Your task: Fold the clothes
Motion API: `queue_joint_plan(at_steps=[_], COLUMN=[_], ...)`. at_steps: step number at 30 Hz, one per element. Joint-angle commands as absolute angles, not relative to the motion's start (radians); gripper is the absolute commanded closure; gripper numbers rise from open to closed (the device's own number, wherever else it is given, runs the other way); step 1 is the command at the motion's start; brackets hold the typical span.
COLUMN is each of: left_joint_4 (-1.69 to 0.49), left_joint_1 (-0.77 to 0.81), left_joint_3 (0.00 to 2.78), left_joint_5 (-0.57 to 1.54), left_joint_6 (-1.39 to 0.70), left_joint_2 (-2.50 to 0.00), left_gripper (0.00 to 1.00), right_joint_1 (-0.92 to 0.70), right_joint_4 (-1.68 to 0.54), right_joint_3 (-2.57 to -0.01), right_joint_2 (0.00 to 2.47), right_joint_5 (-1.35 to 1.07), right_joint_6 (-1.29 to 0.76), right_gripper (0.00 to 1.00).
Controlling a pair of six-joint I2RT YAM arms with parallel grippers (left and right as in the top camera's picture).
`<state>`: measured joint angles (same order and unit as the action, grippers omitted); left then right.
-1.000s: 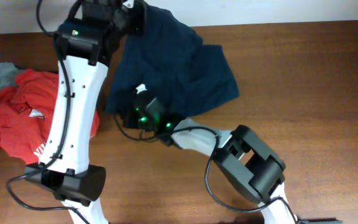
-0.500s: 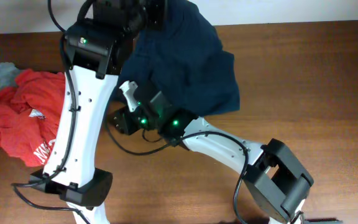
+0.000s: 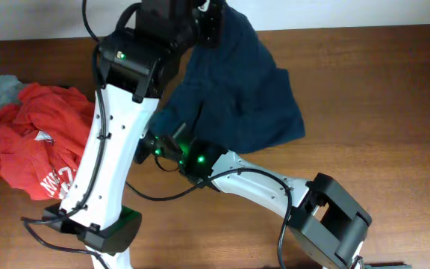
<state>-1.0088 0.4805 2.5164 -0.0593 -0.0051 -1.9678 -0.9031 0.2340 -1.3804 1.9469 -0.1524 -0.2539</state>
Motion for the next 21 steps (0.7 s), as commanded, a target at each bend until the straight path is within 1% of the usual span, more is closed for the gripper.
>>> queue_joint_plan(at_steps=[1,5,10,12,19,21], left_joint_4=[-1.012,-1.016,-1.026,-1.044,-1.156,-1.180], left_joint_1=[0.482,0.476,0.437,0.413,0.313,0.291], left_joint_3=[2.538,2.538,2.538,2.538,2.537,2.538], left_joint_5=[-0.130,-0.218,-0.259,-0.259,-0.270,-0.270], left_joint_6=[-0.023,-0.023,-0.023,-0.023,-0.023,-0.023], left_joint_2=[-1.940,-1.940,-1.941,-1.941,-1.941,-1.941], left_gripper=[0.99,0.99,0.99,0.99,0.99,0.99], right_joint_1=[-0.885,-0.824,-0.747,-0.714,-0.590,-0.551], right_joint_4=[0.068,-0.161,-0.338,-0.418,-0.711,-0.746], right_joint_3=[-1.395,-1.395,-1.395,-1.395,-1.395,-1.395], right_joint_2=[1.957,1.913,1.835,1.800,1.705,1.699], right_joint_5=[-0.062,-0.094,-0.101,-0.101,-0.093,-0.093], right_joint_6=[-0.293,-0.357,-0.356,-0.356,-0.345,-0.340], right_gripper=[0.28,0.34,0.35,0.37,0.37,0.39])
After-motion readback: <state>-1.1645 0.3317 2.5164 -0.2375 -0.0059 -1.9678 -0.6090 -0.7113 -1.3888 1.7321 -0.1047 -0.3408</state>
